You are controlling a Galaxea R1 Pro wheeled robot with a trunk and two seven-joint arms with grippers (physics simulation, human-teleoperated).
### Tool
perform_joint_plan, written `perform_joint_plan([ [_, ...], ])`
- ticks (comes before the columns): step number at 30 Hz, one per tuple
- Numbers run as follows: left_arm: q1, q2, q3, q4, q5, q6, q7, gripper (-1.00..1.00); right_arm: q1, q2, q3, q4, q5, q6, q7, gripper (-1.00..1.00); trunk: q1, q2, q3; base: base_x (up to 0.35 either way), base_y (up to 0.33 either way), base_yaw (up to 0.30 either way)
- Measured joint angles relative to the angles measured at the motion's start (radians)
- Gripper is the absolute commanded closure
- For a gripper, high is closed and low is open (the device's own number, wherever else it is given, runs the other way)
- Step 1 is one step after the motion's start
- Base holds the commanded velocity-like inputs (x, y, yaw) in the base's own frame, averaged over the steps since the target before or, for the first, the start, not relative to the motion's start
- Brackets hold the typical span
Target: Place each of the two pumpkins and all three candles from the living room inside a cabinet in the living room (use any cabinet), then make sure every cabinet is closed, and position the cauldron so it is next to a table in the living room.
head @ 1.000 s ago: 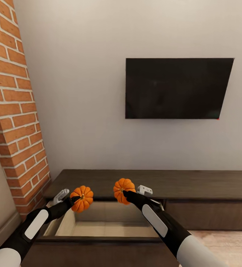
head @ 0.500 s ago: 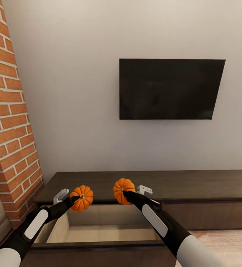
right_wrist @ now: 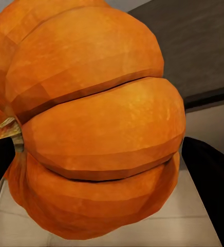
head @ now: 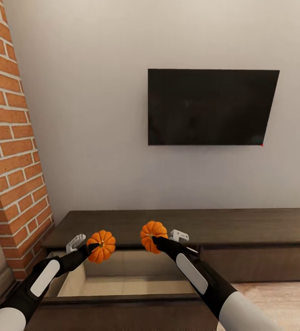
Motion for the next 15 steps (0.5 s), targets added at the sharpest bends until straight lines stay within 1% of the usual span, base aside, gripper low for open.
perform_joint_plan([
  [15, 0.000, -0.002, -0.003, 0.009, -0.004, -0.004, 0.007, 1.00, 0.000, 0.001, 0.001, 0.003, -0.006, 0.012, -0.004, 1.00, 0.058, -0.105, -0.047, 0.000, 0.000, 0.000],
])
